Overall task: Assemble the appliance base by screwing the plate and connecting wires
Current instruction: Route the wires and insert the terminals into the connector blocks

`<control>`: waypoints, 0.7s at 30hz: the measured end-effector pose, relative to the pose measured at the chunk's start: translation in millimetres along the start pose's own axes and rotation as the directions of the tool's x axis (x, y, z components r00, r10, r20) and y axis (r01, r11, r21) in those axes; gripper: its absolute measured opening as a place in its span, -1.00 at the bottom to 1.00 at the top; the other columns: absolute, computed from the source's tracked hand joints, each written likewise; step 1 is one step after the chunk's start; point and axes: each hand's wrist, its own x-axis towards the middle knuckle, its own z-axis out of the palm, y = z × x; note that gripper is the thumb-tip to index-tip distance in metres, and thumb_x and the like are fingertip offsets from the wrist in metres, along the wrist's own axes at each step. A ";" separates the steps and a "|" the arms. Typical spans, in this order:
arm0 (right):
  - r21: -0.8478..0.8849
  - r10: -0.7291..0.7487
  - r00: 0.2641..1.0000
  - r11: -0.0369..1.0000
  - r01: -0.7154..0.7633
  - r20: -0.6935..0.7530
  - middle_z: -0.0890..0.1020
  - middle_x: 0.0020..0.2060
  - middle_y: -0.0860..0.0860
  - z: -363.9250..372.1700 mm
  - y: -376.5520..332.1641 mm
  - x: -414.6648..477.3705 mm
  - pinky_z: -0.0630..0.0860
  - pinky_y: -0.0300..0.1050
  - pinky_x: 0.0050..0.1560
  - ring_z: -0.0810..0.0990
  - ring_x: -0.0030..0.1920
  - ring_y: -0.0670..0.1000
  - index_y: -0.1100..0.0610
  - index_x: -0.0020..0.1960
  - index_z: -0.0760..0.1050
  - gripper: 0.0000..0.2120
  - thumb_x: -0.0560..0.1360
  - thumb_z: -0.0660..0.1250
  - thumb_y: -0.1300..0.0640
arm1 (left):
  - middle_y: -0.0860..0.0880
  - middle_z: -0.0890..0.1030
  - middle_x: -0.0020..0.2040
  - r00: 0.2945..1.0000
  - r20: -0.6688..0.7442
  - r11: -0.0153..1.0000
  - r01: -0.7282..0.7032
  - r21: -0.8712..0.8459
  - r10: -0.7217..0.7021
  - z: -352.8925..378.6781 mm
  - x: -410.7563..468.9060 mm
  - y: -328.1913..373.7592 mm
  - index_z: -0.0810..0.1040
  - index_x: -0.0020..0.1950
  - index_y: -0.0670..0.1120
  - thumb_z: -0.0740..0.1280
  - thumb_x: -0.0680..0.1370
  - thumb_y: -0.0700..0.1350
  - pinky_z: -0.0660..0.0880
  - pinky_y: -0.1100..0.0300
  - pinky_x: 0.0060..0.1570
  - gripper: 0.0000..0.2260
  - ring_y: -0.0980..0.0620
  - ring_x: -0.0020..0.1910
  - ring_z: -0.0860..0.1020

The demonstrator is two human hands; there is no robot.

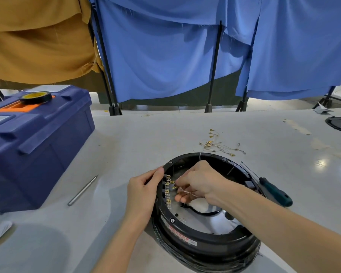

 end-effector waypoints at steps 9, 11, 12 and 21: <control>0.032 0.015 1.000 0.999 -0.016 0.007 0.54 -0.34 0.26 -0.2 0.9 -1.4 0.44 -0.22 -0.58 0.56 -0.57 0.12 0.42 -0.03 0.47 -0.96 0.52 0.30 0.46 | 0.17 0.65 -0.39 0.933 -0.302 0.957 -0.116 0.266 0.197 0.2 -9.2 5.5 0.68 -0.36 0.03 0.56 0.36 0.06 0.50 0.27 -0.24 -0.83 0.23 -0.34 0.61; 0.040 0.019 1.000 0.999 -0.019 0.006 0.54 -0.32 0.27 0.0 0.8 -1.8 0.43 -0.24 -0.59 0.56 -0.58 0.12 0.42 -0.02 0.48 -0.95 0.52 0.30 0.46 | 0.13 0.65 -0.40 0.925 -0.317 0.945 -0.110 0.307 0.211 0.7 -10.1 6.8 0.67 -0.39 0.03 0.56 0.35 0.07 0.54 0.15 -0.17 -0.80 0.17 -0.30 0.61; 0.044 0.021 1.000 0.999 -0.021 0.004 0.54 -0.31 0.27 0.2 0.8 -1.9 0.43 -0.24 -0.59 0.56 -0.59 0.12 0.43 -0.01 0.48 -0.94 0.51 0.30 0.46 | 0.12 0.65 -0.39 0.923 -0.320 0.941 -0.108 0.320 0.214 0.8 -10.7 7.2 0.67 -0.40 0.02 0.56 0.35 0.07 0.55 0.10 -0.14 -0.80 0.13 -0.28 0.62; 0.125 0.051 0.999 0.991 -0.052 0.004 0.61 -0.28 0.34 3.3 -0.6 1.1 0.50 -0.24 -0.56 0.62 -0.53 0.12 0.53 0.09 0.46 -0.81 0.49 0.31 0.49 | 0.08 0.60 -0.42 0.923 -0.283 0.912 -0.139 0.387 0.261 1.0 -11.3 8.3 0.53 -0.50 0.13 0.51 0.41 0.04 0.48 0.10 -0.23 -0.69 0.10 -0.34 0.56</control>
